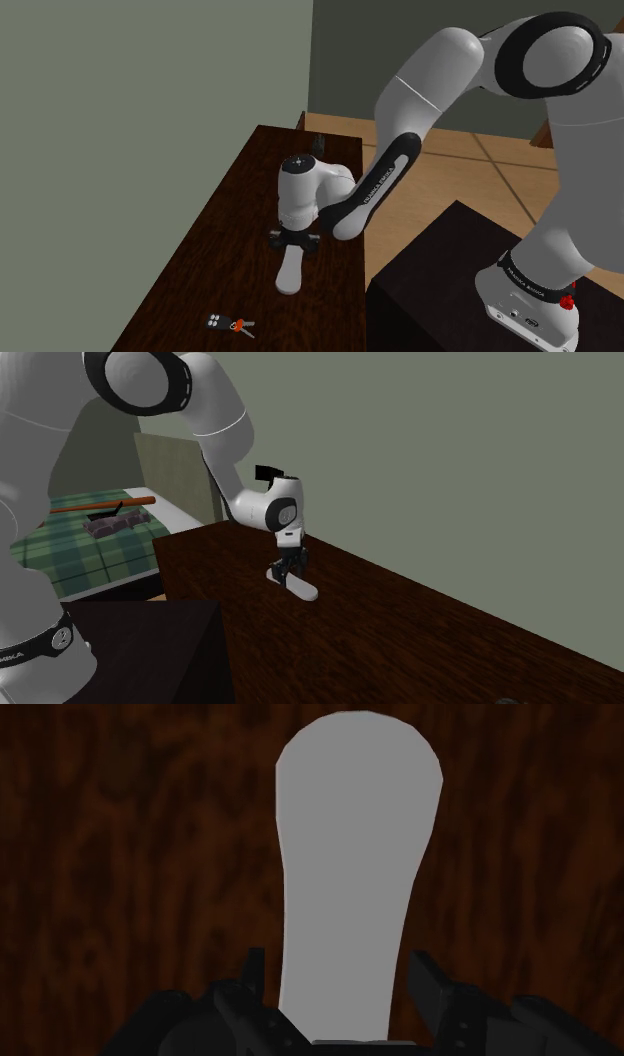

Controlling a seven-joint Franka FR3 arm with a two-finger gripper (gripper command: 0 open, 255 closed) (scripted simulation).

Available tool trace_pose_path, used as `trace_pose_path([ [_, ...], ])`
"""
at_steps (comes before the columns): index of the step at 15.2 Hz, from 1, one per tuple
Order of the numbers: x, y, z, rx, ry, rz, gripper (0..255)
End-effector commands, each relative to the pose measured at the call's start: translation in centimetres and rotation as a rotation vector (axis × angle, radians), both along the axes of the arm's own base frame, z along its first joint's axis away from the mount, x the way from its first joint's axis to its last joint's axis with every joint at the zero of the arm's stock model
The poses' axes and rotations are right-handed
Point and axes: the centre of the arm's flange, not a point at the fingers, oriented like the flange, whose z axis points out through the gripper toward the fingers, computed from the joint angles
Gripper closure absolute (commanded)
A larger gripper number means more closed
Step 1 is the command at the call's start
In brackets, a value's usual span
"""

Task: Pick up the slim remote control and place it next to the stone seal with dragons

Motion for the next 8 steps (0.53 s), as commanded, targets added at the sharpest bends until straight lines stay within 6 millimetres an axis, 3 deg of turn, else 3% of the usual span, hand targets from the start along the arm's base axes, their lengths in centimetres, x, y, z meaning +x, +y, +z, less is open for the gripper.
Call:
trace_pose_path([
  [1,0.0,0.0,1.2,0.000,0.000,0.000,255],
  [8,0.0,0.0,4.9,0.000,0.000,0.000,255],
])
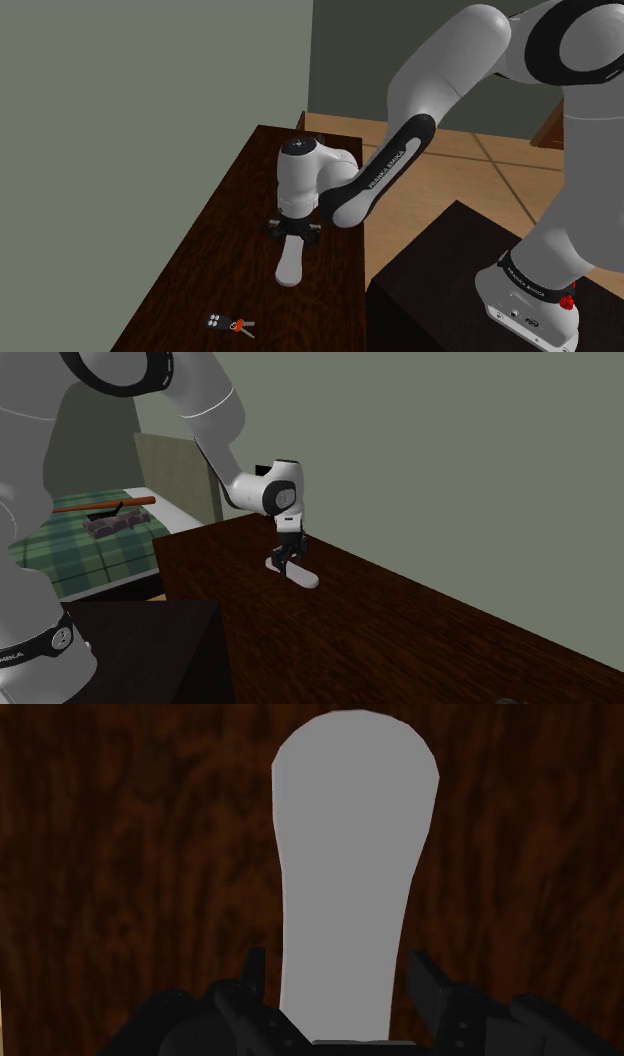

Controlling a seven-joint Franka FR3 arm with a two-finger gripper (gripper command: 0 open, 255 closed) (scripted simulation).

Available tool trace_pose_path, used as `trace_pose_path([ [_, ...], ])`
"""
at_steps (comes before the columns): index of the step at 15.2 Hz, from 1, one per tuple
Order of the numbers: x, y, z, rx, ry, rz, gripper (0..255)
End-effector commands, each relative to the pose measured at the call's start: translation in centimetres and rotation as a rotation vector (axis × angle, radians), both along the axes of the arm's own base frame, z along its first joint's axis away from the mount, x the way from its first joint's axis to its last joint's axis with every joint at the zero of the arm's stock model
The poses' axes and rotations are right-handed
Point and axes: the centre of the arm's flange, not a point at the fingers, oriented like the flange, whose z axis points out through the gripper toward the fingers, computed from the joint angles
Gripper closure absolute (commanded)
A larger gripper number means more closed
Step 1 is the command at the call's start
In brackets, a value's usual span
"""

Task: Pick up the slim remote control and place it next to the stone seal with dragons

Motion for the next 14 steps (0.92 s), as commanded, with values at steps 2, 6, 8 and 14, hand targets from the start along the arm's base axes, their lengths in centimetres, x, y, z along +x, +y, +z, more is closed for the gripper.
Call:
trace_pose_path([
  [2,-0.1,0.0,1.5,0.000,0.000,0.000,255],
  [6,-0.1,0.0,3.7,0.000,0.000,0.000,255],
  [8,-0.1,0.0,4.7,0.000,0.000,0.000,255],
  [14,-0.1,0.0,7.9,0.000,0.000,0.000,255],
])
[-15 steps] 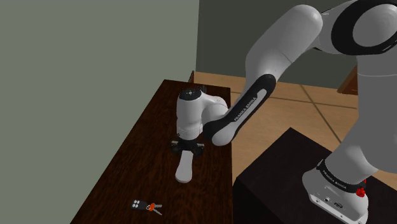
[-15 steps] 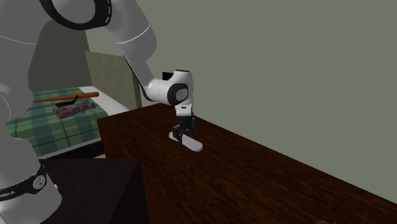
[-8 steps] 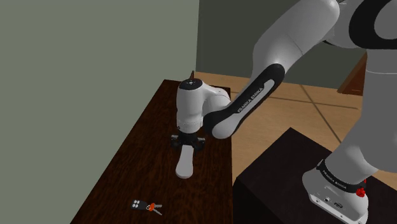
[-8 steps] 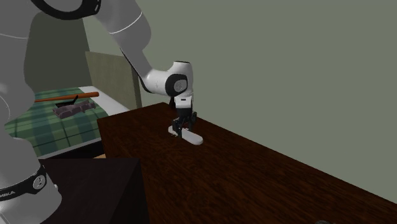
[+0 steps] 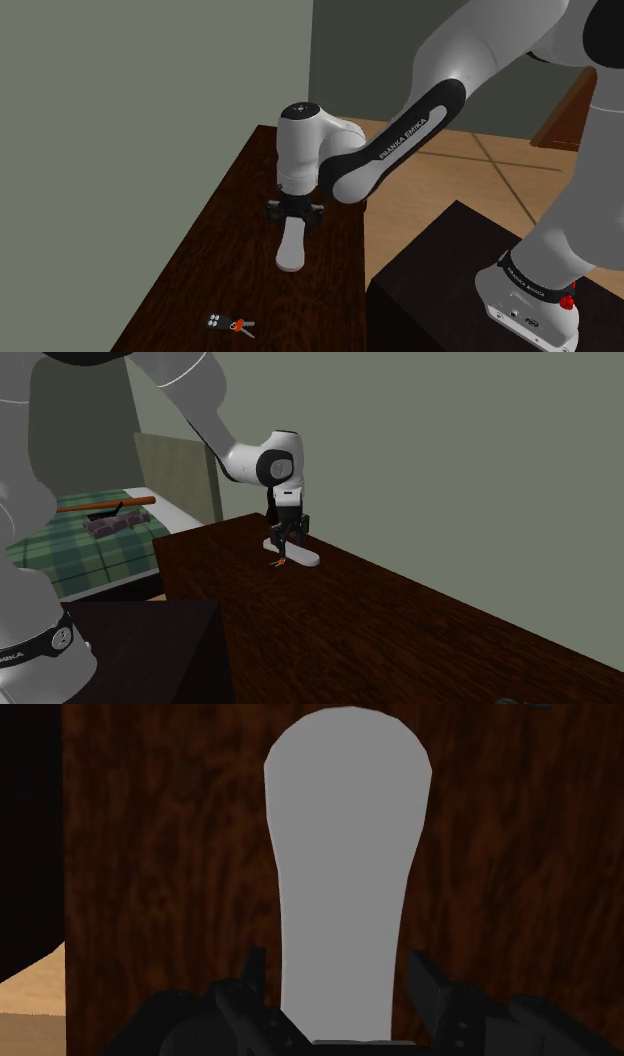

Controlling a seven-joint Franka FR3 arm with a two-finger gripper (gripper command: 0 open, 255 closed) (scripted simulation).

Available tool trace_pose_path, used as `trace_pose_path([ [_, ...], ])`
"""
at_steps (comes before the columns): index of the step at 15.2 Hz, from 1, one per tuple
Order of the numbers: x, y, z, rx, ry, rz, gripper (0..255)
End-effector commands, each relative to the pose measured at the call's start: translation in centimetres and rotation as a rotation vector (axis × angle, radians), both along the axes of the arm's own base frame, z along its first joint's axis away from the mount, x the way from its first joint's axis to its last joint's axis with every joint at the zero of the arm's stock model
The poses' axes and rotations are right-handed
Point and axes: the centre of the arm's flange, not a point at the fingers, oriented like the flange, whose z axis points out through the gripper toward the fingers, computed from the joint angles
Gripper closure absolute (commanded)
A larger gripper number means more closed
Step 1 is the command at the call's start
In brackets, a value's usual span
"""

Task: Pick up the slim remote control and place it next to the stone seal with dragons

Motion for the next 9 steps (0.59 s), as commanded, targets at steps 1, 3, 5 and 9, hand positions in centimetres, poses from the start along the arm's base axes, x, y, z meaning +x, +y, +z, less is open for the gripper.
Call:
trace_pose_path([
  [1,-0.1,0.1,1.1,0.000,0.000,0.000,255],
  [3,0.8,-0.9,1.6,0.000,0.000,0.000,255],
  [5,2.6,-2.8,1.6,0.000,0.000,0.000,255],
  [9,6.1,-6.7,1.6,0.000,0.000,0.000,255],
])
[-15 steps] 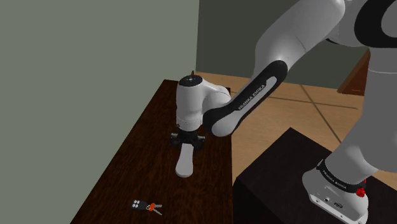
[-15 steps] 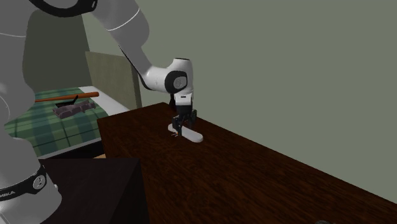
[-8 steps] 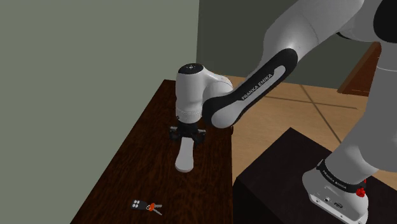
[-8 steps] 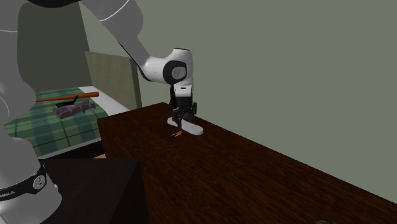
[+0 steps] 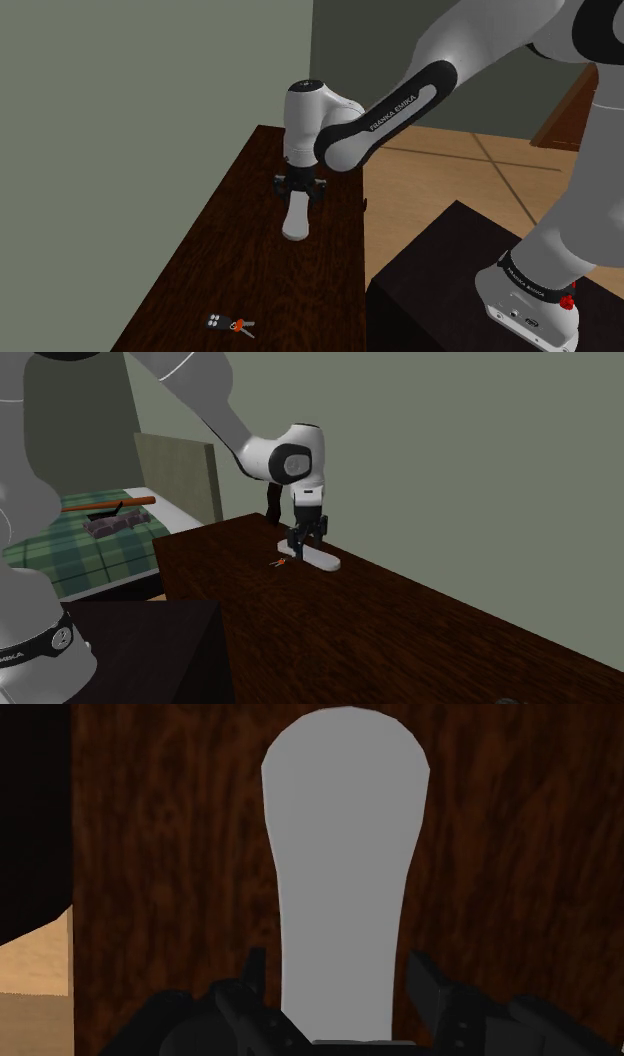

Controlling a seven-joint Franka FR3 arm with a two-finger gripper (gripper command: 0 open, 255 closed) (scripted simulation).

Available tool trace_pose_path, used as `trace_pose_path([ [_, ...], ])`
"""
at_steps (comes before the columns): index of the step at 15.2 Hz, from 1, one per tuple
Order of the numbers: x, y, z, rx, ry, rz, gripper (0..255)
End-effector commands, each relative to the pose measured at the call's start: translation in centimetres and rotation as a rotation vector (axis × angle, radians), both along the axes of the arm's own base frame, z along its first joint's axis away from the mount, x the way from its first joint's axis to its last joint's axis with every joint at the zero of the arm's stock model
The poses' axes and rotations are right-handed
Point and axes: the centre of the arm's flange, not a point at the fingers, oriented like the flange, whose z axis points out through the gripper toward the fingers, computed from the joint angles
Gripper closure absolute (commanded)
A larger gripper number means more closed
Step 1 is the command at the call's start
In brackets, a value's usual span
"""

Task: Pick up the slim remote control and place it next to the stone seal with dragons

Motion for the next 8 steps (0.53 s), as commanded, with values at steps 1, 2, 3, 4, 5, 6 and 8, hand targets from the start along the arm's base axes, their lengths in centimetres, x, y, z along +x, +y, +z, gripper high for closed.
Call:
trace_pose_path([
  [1,1.7,-2.2,-0.1,0.000,0.000,0.002,255],
  [2,2.6,-3.2,-0.1,0.000,0.000,0.002,255],
  [3,3.5,-4.2,-0.1,0.000,0.000,0.002,255],
  [4,4.4,-5.2,-0.1,0.000,0.000,0.002,255],
  [5,5.3,-6.1,-0.1,0.000,0.000,0.002,255],
  [6,6.2,-7.1,-0.1,0.000,0.000,0.002,255],
  [8,8.0,-9.1,0.0,0.000,0.000,0.002,255],
])
